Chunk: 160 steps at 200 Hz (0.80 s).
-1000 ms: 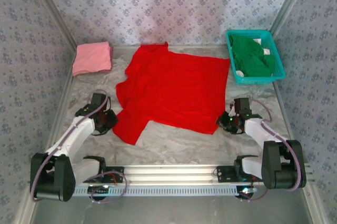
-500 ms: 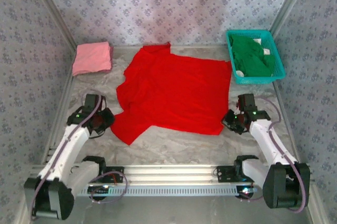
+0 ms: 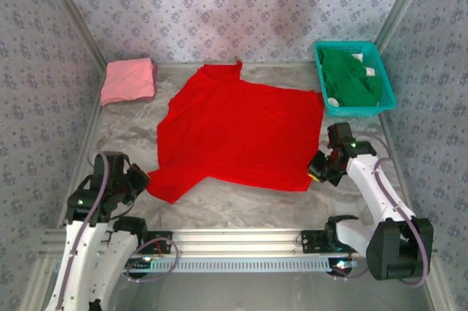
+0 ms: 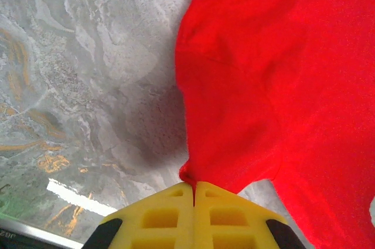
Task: Fold and stack the t-shirts
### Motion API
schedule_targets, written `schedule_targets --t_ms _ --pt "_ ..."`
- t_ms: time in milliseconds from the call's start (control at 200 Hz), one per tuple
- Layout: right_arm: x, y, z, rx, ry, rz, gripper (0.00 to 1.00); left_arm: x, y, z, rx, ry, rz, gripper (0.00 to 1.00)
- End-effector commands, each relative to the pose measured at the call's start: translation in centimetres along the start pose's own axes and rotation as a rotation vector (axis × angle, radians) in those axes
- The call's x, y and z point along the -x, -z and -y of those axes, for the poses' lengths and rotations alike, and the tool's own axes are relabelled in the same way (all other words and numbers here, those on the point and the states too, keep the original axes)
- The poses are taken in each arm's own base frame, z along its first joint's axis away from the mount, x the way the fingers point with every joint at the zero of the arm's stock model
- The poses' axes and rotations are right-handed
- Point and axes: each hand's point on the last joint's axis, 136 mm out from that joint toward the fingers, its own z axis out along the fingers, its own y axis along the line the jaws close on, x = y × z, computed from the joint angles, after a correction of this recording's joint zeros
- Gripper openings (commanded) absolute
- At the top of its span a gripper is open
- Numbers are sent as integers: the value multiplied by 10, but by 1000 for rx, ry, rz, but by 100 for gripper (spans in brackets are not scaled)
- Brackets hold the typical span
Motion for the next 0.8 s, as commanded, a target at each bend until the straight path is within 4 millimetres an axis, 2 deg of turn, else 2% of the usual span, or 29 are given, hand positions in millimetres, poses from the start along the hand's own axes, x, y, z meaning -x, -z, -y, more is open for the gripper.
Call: schedule_targets --t_ms 0,145,280,365,470,655,794 --pt "-8 14 4 -53 43 -49 0 17 12 23 -12 -35 15 0" --pt "15 18 -1 -35 57 -21 0 50 10 66 -47 -101 45 0" --pt "34 10 -6 -79 133 -55 0 75 -13 114 -109 -168 34 0" --pt "50 2 -11 -91 159 -46 0 88 -30 134 -81 -249 26 0" --pt "63 -3 -14 -111 167 -26 0 100 -52 151 -40 -321 27 0" --pt "70 -15 -12 -140 172 -50 2 109 -90 172 -18 -401 -7 0" --pt "72 -25 -14 -103 131 -69 3 117 -108 194 20 -489 -10 0"
